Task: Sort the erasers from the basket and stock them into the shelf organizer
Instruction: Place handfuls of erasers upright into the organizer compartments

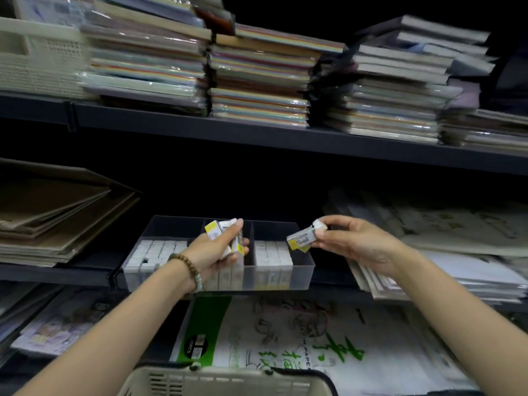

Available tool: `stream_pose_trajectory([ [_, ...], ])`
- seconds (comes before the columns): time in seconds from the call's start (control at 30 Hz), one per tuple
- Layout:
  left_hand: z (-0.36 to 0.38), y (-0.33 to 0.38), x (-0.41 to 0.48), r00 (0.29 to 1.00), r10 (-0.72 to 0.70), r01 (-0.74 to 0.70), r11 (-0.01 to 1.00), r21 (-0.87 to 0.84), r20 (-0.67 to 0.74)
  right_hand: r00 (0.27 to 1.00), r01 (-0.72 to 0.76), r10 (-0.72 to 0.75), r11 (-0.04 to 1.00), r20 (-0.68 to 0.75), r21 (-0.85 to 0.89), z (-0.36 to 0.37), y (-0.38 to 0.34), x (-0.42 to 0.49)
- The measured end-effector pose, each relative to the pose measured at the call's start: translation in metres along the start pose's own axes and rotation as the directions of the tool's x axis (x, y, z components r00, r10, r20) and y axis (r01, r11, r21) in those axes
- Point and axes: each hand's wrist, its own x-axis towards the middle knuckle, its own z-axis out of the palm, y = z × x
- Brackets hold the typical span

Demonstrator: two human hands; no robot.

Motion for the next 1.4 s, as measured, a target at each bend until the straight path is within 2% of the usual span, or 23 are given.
stream_pose_trajectory([
  [0.07, -0.001, 0.001, 0.015, 1.0, 0.006, -0.006, 1.0, -0.004, -0.026, 0.999, -0.003, -0.005, 0.977, -0.037, -0.213, -0.009, -0.007, 0.018],
  [0.17, -0.006, -0.004, 0.028, 0.999, -0.021, 0.022, 1.0, 0.019, -0.05, 0.999, -0.013, -0.005, 0.87, -0.035, -0.492, -0.01, -0.005, 0.041],
  [0.33, -0.011, -0.005, 0.035, 0.996, -0.089, 0.089, 0.996, -0.002, -0.025, 1.0, -0.011, 0.025, 0.832, 0.018, -0.555, -0.008, -0.002, 0.065],
  [0.43, -0.013, -0.004, 0.035, 0.992, -0.126, 0.126, 0.992, -0.007, -0.003, 0.999, -0.009, 0.035, 0.773, 0.028, -0.634, -0.005, -0.001, 0.072],
  [0.53, -0.015, -0.004, 0.035, 0.992, -0.126, 0.126, 0.992, -0.031, 0.007, 0.999, 0.011, 0.019, 0.683, 0.033, -0.731, -0.002, 0.008, 0.078],
  [0.63, -0.015, -0.003, 0.034, 0.99, -0.139, 0.14, 0.989, -0.051, 0.021, 0.997, 0.07, -0.067, 0.532, 0.041, -0.844, -0.001, 0.021, 0.083],
  [0.7, -0.015, -0.002, 0.033, 0.99, -0.142, 0.143, 0.988, -0.052, 0.021, 0.993, 0.096, -0.11, 0.485, 0.048, -0.869, 0.002, 0.031, 0.084],
  [0.93, -0.013, 0.0, 0.032, 0.989, -0.144, 0.145, 0.989, -0.021, 0.022, 0.983, 0.115, -0.184, 0.49, 0.027, -0.864, -0.001, 0.04, 0.087],
  [1.1, -0.011, 0.001, 0.028, 0.989, -0.141, 0.141, 0.99, -0.008, 0.049, 0.976, 0.147, -0.205, 0.373, 0.073, -0.916, -0.003, 0.042, 0.083],
  [1.27, -0.012, 0.008, 0.022, 0.973, -0.172, 0.184, 0.98, -0.073, 0.151, 0.975, 0.171, -0.204, 0.465, 0.083, -0.868, -0.008, 0.044, 0.083],
  [1.4, -0.007, 0.007, 0.008, 0.963, -0.194, 0.219, 0.968, -0.121, 0.19, 0.975, 0.161, -0.207, 0.437, 0.076, -0.885, -0.007, 0.042, 0.073],
])
